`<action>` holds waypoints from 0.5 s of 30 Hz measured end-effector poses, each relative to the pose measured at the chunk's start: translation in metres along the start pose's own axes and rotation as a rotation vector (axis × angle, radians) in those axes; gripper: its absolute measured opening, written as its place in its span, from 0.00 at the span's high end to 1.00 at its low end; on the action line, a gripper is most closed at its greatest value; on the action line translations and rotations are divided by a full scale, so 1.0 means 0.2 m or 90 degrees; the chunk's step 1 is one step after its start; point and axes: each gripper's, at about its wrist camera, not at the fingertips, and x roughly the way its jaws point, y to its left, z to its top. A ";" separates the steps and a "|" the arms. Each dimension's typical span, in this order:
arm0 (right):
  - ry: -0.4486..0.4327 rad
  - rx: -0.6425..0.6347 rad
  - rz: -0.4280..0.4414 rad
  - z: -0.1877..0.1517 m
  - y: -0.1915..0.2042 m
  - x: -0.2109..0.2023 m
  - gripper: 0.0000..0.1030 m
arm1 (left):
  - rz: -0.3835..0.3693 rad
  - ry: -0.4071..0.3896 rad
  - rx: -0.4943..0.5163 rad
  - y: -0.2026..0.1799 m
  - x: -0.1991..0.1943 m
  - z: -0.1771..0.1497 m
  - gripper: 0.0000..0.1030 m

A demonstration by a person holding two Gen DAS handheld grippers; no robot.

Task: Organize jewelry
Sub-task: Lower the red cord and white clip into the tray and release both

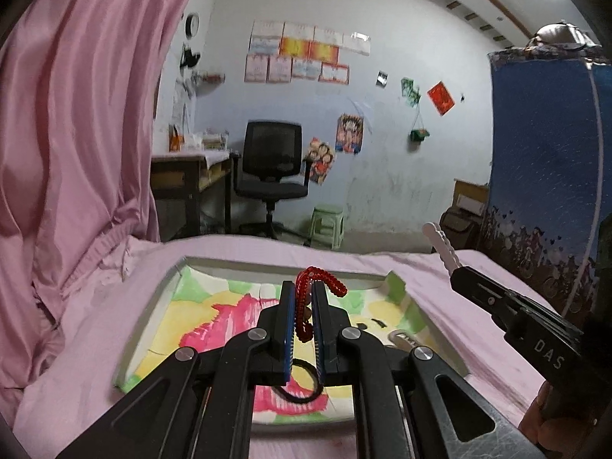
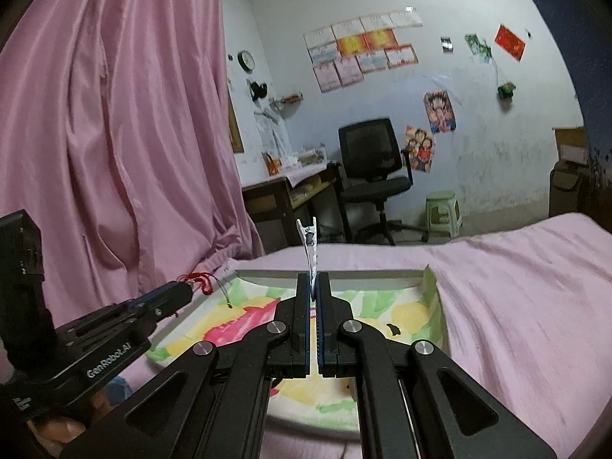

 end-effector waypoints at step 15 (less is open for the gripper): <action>0.212 0.023 0.011 -0.21 -0.07 0.41 0.97 | -0.006 0.213 -0.030 0.09 0.42 -0.07 0.92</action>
